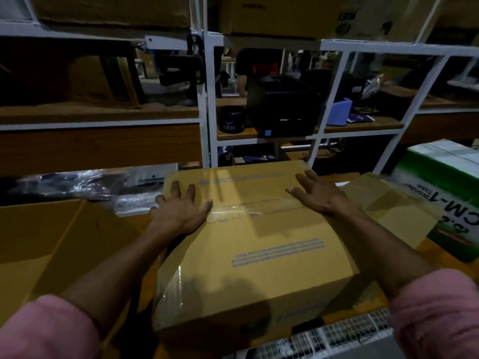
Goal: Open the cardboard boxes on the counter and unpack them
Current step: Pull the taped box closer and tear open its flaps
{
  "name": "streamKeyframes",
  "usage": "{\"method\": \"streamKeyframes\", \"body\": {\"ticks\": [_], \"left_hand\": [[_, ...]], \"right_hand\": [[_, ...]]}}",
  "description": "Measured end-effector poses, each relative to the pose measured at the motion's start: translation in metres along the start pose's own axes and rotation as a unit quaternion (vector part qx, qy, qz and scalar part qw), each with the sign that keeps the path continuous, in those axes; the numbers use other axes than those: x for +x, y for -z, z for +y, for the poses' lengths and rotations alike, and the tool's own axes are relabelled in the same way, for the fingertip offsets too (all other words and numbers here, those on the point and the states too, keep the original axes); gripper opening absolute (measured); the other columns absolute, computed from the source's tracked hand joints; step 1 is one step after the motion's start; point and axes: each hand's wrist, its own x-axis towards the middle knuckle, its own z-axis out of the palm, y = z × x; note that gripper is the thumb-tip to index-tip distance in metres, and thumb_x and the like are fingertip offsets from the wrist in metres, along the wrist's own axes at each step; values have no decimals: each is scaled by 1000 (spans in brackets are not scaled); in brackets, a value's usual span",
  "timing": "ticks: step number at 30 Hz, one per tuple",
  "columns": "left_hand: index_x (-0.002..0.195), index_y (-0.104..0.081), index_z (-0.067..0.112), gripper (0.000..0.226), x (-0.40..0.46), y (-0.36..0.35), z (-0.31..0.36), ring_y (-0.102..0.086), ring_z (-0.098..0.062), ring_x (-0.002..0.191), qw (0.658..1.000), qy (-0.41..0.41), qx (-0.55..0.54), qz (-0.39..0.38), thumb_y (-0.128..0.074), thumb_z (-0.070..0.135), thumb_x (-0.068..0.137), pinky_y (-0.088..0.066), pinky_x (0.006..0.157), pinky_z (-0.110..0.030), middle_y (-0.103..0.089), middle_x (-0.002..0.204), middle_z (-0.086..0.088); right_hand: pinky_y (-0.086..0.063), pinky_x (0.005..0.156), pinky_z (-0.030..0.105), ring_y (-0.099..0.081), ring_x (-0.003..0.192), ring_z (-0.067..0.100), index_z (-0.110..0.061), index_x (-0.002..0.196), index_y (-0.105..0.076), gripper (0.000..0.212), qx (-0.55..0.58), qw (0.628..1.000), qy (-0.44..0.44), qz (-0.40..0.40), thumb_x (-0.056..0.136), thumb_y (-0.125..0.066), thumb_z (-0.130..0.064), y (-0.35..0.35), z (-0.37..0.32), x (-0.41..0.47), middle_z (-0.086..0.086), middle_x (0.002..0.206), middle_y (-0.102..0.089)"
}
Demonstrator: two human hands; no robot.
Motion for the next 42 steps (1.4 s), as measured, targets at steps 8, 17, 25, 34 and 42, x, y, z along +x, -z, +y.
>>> {"method": "streamKeyframes", "body": {"ticks": [8,17,25,34,42], "left_hand": [[157,-19,30,85,16,-5,2,-17,-57,144,999,7,-29,42,-29,81,89,-32,109,-66,-4,168,-10],[146,-37,30,76,-30,31,2,-27,-51,136,978,-51,-85,186,-48,75,86,-44,95,-63,-19,162,-5],[156,-25,29,91,-77,111,-9,-28,-50,130,885,-132,-104,435,-68,63,83,-50,82,-57,-3,168,-6],[161,-11,16,112,-114,41,-54,-10,-46,151,865,-205,-105,445,-82,40,79,-32,105,-58,9,167,-21],[163,-3,18,116,-142,50,-79,-24,-49,142,885,-222,-116,393,-82,35,80,-48,96,-61,21,167,-14]], "right_hand": [[-23,117,57,-18,154,32,-37,158,-22,85,33,999,24,24,89,-27,-85,-7,8,11,-3,171,-4],[-28,116,57,-21,152,32,-33,156,-34,99,156,976,37,150,73,-44,-85,22,2,-48,-4,170,-13],[-28,117,41,-23,146,24,-19,147,-46,88,227,876,111,412,74,-87,-45,101,-39,-104,9,157,-21],[-51,103,49,-39,129,28,-29,137,-29,95,271,876,34,397,67,-94,-22,0,-62,-167,6,143,-20],[-40,110,62,-24,142,40,-35,154,-13,119,214,894,45,391,66,-93,-38,6,-77,-178,10,154,-9]]}}
